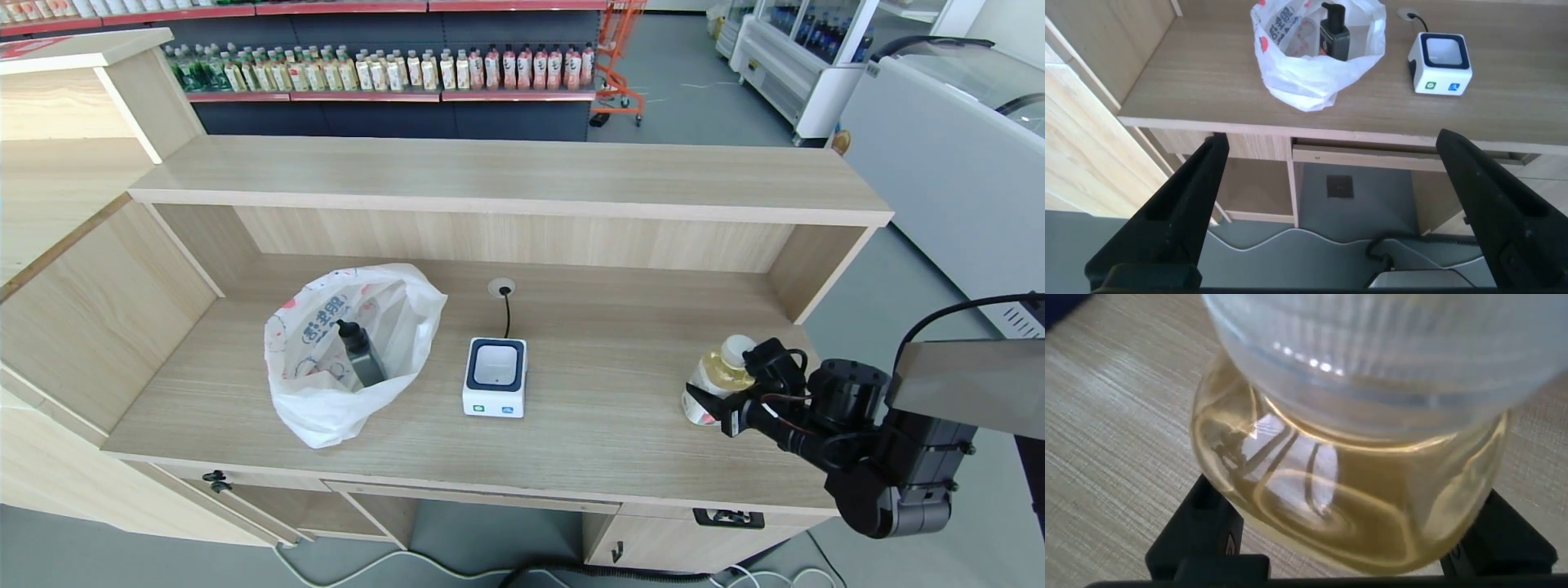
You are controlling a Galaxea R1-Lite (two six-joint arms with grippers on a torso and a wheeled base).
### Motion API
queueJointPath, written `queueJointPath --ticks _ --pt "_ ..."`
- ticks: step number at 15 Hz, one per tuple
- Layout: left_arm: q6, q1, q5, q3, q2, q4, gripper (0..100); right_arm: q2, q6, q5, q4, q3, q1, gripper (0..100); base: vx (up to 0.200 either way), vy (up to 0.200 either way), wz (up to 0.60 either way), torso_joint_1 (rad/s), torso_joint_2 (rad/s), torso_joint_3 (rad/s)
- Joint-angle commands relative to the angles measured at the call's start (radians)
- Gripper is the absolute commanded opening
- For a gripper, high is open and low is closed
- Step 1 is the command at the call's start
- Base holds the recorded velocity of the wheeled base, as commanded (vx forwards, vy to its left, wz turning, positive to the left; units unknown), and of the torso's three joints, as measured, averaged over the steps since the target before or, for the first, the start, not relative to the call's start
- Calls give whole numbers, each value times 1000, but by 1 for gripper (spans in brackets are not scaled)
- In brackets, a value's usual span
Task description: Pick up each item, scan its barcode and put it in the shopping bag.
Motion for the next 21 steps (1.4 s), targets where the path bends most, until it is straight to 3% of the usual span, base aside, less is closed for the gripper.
queueJointPath --ticks 1,5,8,11,14,21 --pt "0 0 0 0 0 0 100 -4 -11 0 -1 5 -2 0 0 0 0 0 0 0" --pt "0 0 0 0 0 0 100 -90 69 36 -1 13 -10 0 0 0 0 0 0 0" --pt "0 0 0 0 0 0 100 -202 167 182 13 84 -10 0 0 0 0 0 0 0" --pt "0 0 0 0 0 0 100 -365 289 351 2 279 22 0 0 0 0 0 0 0" --pt "0 0 0 0 0 0 100 -460 296 478 2 381 25 0 0 0 0 0 0 0" --pt "0 0 0 0 0 0 100 -532 301 509 57 401 177 0 0 0 0 0 0 0"
